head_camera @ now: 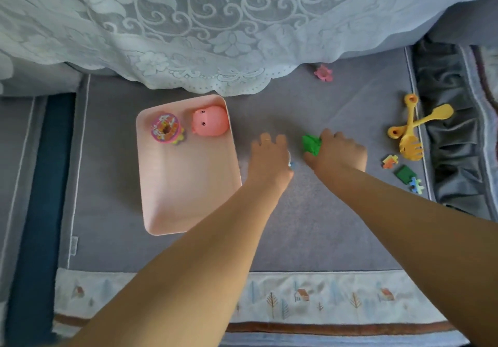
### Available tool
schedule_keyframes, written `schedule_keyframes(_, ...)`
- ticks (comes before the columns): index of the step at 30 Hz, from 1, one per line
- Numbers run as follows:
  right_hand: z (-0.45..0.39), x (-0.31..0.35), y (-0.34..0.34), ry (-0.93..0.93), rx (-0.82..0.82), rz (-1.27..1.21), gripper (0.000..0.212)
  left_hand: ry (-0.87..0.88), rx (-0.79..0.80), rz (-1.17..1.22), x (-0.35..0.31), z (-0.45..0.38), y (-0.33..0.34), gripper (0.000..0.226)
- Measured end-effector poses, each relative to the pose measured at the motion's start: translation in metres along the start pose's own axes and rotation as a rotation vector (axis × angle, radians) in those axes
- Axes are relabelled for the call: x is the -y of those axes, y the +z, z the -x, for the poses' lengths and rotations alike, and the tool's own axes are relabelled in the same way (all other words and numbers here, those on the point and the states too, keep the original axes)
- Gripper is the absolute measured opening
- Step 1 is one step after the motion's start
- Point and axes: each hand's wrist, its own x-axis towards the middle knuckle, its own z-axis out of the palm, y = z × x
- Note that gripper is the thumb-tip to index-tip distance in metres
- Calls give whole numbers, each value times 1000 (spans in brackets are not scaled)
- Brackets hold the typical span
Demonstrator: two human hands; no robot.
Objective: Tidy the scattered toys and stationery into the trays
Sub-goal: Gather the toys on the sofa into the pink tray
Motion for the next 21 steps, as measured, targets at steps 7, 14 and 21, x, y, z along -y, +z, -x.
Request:
schedule_keyframes(7,23,87,-42,-63,18,-430,44,-87,-307,99,70,20,-63,42)
schedule_keyframes(14,44,148,-66,-93,175,-426,48,-371,-81,-3,149,35,-65,83)
schedule_keyframes(21,35,101,-57,48,167,-388,29,-187,-134,22,124,30,-72,52)
